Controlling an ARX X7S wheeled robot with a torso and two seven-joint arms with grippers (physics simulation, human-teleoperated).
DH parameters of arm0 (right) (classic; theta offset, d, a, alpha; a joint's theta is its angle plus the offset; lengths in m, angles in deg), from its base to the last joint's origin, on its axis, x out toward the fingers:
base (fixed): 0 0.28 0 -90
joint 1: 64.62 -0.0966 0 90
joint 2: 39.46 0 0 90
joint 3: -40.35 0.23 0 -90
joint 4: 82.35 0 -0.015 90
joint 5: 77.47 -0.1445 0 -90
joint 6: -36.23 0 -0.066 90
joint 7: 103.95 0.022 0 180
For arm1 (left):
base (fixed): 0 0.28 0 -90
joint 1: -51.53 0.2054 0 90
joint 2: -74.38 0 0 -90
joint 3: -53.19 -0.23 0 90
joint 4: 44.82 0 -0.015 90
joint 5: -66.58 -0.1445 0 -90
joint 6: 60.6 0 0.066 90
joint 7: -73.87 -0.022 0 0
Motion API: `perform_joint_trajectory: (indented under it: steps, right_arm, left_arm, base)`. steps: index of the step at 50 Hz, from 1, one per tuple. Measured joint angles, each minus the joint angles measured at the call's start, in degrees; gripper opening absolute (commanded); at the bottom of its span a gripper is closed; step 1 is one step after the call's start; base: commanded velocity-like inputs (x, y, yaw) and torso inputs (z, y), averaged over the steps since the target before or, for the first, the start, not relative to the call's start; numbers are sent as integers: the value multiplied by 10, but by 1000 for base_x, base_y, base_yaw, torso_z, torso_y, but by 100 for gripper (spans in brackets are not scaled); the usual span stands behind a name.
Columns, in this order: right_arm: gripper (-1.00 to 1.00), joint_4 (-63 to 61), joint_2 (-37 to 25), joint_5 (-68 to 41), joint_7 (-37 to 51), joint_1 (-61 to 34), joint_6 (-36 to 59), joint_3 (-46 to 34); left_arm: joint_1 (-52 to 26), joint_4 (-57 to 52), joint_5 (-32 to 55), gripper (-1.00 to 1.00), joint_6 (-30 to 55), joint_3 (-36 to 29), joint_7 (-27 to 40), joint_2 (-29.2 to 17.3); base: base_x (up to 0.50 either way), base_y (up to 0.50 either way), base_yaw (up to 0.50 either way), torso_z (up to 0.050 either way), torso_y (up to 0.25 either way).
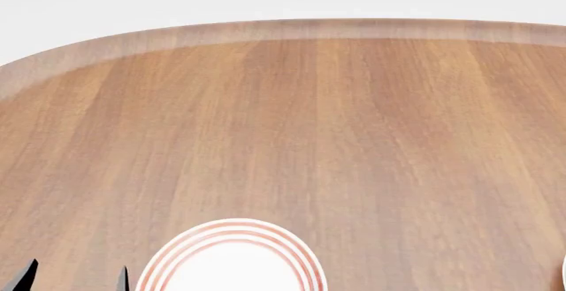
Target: Put the red mug on the left plate.
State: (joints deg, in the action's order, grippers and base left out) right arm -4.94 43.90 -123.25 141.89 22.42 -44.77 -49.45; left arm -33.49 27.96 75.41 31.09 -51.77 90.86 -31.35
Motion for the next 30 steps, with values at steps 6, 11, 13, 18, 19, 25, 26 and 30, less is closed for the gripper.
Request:
perform_joint_trajectory:
  steps: [6, 11, 13, 18, 19, 25, 26, 30]
  right_arm:
    - [100, 13, -1, 1, 1, -5, -3, -1]
    - [100, 25, -2, 0, 1, -9, -6, -1]
    - [100, 30, -2, 0, 1, -11, -7, -2]
    - [100, 42, -2, -1, -1, -14, -10, -3]
    - [100, 44, -2, -1, -1, -14, -11, -3]
    - [100, 54, -3, -3, -2, -17, -14, -4]
    - [100, 56, -3, -4, -2, -17, -14, -5]
    - [100, 64, -3, -6, -3, -20, -16, -5]
  left_arm:
    - [0, 0, 1, 100, -1, -1, 1, -1]
    - [0, -2, 2, 100, -1, -1, 3, -2]
    - [0, -2, 2, 100, -1, -1, 3, -3]
    - [0, -2, 2, 100, -1, -3, 5, -4]
    - [0, -2, 2, 100, -1, -3, 5, -4]
    - [0, -2, 2, 100, -2, -4, 6, -5]
    - [-1, -2, 2, 100, -2, -4, 6, -5]
    - [-1, -2, 2, 100, -2, -5, 7, -5]
  base:
    - [0, 0, 0, 0, 0]
    - [0, 0, 0, 0, 0]
    - [0, 0, 0, 0, 0]
    - [0, 0, 0, 0, 0]
    - [0, 0, 0, 0, 0]
    - [0, 0, 0, 0, 0]
    - [0, 0, 0, 0, 0]
    - [0, 0, 0, 0, 0]
